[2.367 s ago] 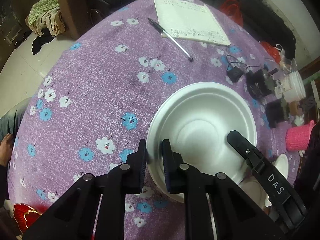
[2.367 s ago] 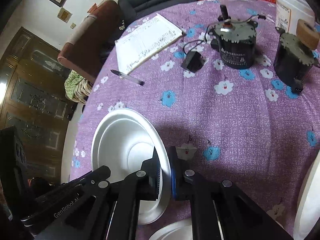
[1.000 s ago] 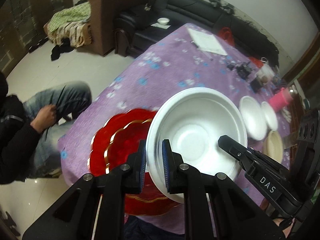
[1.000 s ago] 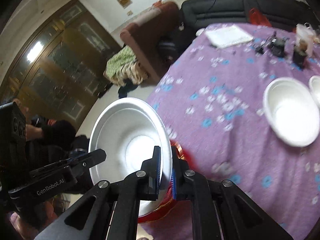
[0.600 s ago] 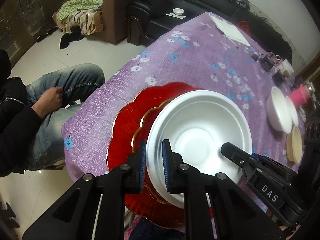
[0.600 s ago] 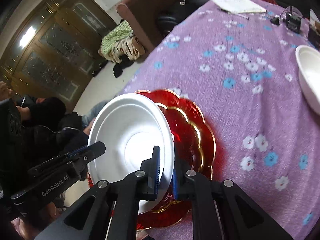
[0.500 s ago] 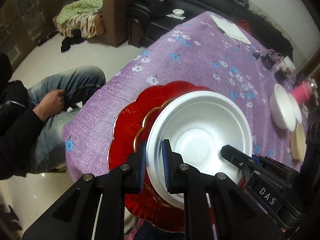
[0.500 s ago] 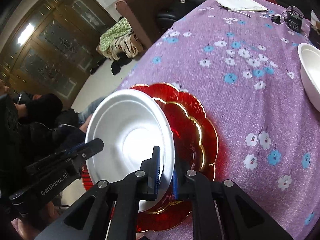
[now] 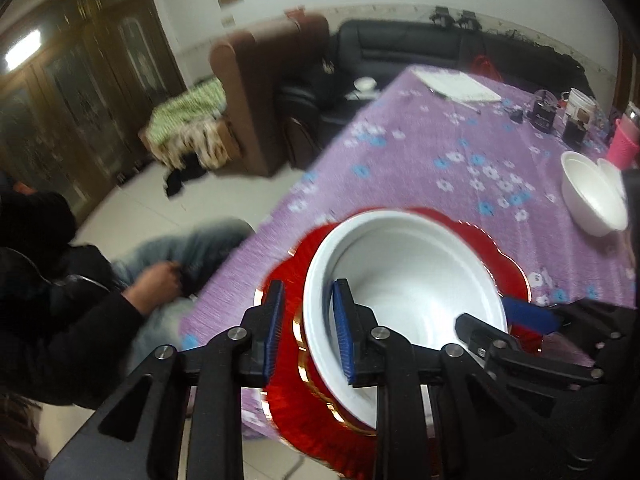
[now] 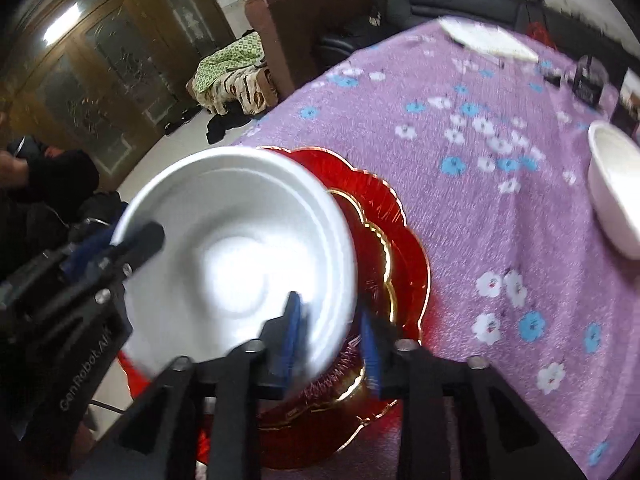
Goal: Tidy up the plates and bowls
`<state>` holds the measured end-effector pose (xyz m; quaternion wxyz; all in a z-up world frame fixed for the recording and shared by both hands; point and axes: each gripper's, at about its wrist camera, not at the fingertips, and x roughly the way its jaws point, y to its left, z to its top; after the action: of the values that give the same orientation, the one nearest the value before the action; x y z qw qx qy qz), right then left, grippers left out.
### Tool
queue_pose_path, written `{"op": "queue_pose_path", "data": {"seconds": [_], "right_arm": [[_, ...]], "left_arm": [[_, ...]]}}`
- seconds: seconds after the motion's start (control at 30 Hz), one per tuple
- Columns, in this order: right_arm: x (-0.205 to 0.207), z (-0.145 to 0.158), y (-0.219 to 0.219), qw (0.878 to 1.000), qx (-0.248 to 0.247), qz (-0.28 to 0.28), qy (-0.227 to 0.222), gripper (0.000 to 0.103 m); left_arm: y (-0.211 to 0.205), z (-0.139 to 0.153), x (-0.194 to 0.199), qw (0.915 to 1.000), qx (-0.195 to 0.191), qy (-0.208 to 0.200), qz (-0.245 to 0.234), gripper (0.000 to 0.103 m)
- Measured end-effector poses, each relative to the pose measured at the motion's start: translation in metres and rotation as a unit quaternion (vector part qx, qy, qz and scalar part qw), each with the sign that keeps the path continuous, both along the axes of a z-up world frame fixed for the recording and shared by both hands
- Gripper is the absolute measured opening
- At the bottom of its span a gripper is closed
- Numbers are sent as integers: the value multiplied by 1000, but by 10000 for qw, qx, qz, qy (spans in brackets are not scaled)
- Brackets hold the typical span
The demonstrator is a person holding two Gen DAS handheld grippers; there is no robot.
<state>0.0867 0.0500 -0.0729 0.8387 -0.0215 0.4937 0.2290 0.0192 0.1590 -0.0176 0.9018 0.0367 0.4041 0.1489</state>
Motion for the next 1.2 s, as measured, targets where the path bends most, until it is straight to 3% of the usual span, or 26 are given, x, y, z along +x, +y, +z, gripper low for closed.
{"op": "queue_pose_path", "data": {"seconds": [0.1, 0.47, 0.7, 0.97, 1.1, 1.2], "right_arm": [[-8, 10, -3, 9994, -98, 42, -319, 51], [-27, 50, -31, 9955, 406, 61, -850, 55], [-26, 56, -40, 9943, 641, -14, -857, 56], [-23, 53, -39, 9940, 719, 10, -825, 56], [-17, 47, -38, 9946, 704, -12, -756, 56], [-12, 40, -37, 9956, 661, -30, -663, 56]], "left_arm": [[4, 7, -7, 9998, 80, -176, 56, 40], [-3, 32, -36, 9952, 571, -786, 98, 66], [-11, 41, -46, 9930, 655, -979, 58, 68], [-7, 33, -36, 9944, 641, -821, 156, 68], [-3, 25, -31, 9956, 637, -662, 163, 80], [1, 22, -28, 9966, 557, -593, 113, 81]]}}
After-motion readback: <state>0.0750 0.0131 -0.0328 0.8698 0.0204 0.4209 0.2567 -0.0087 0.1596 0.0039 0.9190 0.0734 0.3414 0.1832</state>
